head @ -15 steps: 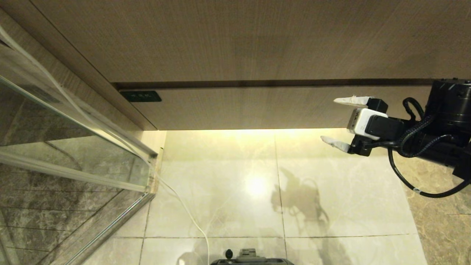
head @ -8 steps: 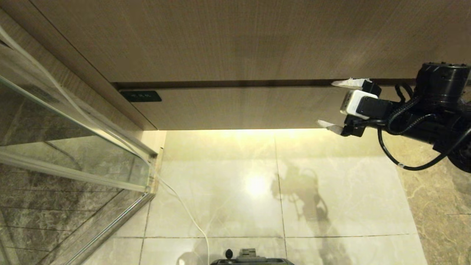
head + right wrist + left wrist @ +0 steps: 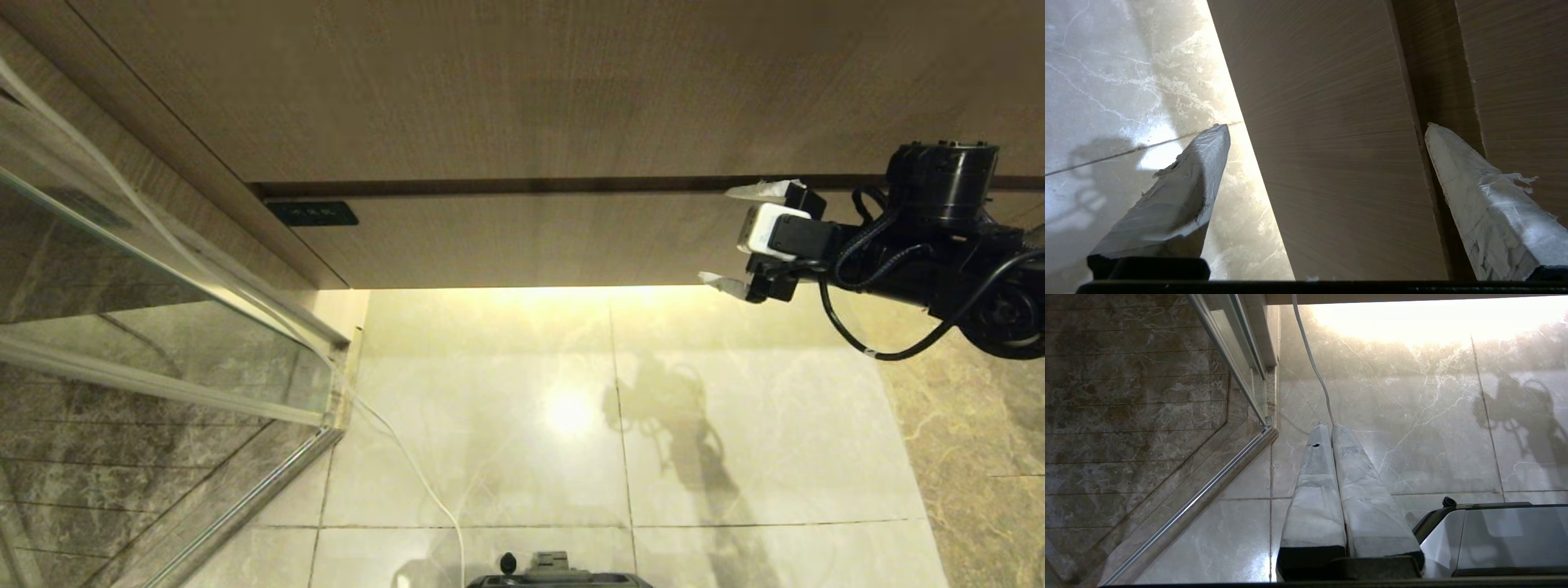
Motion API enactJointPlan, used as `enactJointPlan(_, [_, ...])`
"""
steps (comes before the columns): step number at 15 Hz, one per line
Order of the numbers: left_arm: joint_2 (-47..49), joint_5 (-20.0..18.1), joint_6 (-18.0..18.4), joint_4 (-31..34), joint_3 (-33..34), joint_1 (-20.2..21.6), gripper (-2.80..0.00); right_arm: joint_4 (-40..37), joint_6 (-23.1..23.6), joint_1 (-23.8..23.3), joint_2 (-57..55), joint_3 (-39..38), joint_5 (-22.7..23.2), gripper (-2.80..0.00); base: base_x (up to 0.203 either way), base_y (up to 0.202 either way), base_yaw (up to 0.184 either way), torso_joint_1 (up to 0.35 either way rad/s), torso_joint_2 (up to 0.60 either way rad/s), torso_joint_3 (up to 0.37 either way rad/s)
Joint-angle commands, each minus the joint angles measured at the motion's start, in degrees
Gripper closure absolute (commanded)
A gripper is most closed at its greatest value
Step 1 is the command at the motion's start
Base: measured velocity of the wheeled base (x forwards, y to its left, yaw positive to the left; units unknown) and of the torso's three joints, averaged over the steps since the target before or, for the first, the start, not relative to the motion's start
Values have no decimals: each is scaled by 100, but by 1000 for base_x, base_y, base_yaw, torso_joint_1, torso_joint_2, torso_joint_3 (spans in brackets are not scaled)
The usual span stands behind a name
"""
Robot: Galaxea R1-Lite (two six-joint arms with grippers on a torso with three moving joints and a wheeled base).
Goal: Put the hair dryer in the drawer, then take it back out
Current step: Pull open the drawer
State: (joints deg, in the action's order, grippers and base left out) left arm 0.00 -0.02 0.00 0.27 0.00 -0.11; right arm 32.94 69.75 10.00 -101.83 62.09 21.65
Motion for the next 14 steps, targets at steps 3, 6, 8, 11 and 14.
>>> enactJointPlan(3, [0,2,0,0,9,2,0,96,47,-6,-135,32,23,-280,0,0,0,0,0,0])
enactJointPlan(6, [0,2,0,0,9,-4,0,109,94,-6,-261,198,33,-280,0,0,0,0,0,0])
enactJointPlan(8, [0,2,0,0,9,2,0,128,112,-6,-383,355,55,-280,0,0,0,0,0,0])
enactJointPlan(11, [0,2,0,0,9,-4,0,278,126,-17,-471,462,67,-280,0,0,0,0,0,0])
enactJointPlan(14, [0,2,0,0,9,2,0,149,177,-47,-566,462,54,-280,0,0,0,0,0,0])
